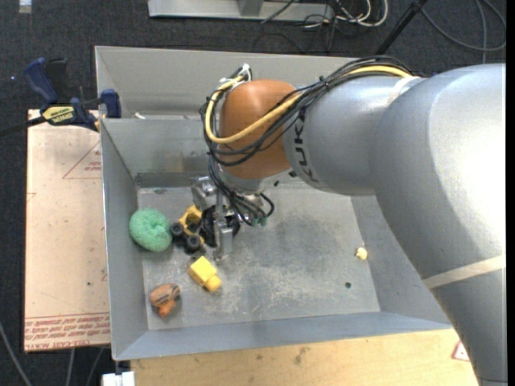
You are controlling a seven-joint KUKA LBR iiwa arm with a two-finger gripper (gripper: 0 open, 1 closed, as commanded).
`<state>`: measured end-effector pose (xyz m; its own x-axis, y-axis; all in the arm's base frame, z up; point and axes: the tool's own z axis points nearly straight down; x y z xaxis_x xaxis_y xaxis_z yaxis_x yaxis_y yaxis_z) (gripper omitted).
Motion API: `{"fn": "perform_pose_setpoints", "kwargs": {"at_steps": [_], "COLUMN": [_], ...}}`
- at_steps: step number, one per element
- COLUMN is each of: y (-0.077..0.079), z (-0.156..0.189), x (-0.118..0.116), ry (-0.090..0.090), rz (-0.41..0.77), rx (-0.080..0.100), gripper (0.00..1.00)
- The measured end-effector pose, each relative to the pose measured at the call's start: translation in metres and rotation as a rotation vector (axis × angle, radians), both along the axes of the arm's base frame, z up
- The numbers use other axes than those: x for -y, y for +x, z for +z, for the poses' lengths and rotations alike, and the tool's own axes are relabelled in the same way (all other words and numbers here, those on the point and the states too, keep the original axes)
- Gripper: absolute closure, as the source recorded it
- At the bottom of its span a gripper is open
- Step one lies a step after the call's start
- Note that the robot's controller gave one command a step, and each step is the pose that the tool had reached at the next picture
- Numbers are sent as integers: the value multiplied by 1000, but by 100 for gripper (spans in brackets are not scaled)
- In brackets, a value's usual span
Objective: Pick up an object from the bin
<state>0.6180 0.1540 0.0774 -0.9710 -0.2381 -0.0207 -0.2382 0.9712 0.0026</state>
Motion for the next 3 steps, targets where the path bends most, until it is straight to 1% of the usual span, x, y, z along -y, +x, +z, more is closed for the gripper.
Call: {"fn": "perform_pose_setpoints", "kwargs": {"at_steps": [1, 3], "y": [9, 9], "z": [0, 1], "x": [-4, -4], "ry": [4, 3], "rz": [-205, -206], "rx": [0, -3], "gripper": [100, 100]}}
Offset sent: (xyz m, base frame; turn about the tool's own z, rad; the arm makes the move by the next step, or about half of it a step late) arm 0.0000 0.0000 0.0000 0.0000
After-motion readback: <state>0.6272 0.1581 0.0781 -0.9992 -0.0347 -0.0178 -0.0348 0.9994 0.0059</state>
